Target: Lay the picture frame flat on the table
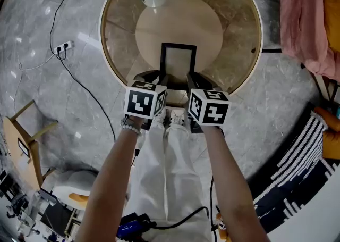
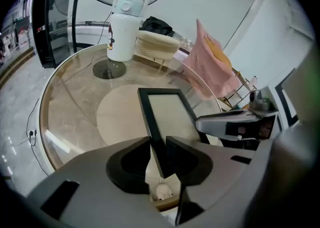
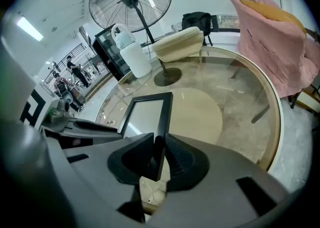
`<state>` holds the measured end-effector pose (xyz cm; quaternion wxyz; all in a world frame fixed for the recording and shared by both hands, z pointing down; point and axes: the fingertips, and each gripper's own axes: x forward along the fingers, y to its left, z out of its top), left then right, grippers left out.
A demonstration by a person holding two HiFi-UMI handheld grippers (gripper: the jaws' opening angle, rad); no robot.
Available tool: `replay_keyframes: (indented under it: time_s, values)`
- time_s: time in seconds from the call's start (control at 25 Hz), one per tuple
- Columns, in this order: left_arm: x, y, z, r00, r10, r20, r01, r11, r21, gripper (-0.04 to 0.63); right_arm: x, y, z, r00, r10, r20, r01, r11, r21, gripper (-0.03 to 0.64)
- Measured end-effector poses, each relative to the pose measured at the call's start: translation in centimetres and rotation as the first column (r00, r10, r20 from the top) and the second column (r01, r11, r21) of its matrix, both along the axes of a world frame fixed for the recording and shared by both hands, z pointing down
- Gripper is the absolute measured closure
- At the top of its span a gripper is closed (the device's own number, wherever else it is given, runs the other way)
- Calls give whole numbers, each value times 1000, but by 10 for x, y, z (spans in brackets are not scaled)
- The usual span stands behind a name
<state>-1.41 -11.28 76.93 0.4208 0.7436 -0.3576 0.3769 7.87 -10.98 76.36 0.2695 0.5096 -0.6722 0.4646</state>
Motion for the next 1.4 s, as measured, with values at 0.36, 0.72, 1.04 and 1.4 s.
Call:
replay_keyframes:
  time_s: [0.36,0.72,1.04,1.4]
  values:
    - [-1,-1,-4,998,-38,-41,38,999,16,480,-3,-2,2,998,-52,-26,53,998,30,521]
    - [-18,-14,-49,992,-93,-86,109,972,207,578,17,-8,-32,997,-6,-76,20,985,174,561]
    - [-13,-10,-117,988,-37,-148,83,943,323,580,19,-9,-102,994,-31,-102,61,952,301,577]
    - [-15,-3,-212,982,30,-185,54,901,431,580,17,3,-194,997,-21,-70,47,916,398,577]
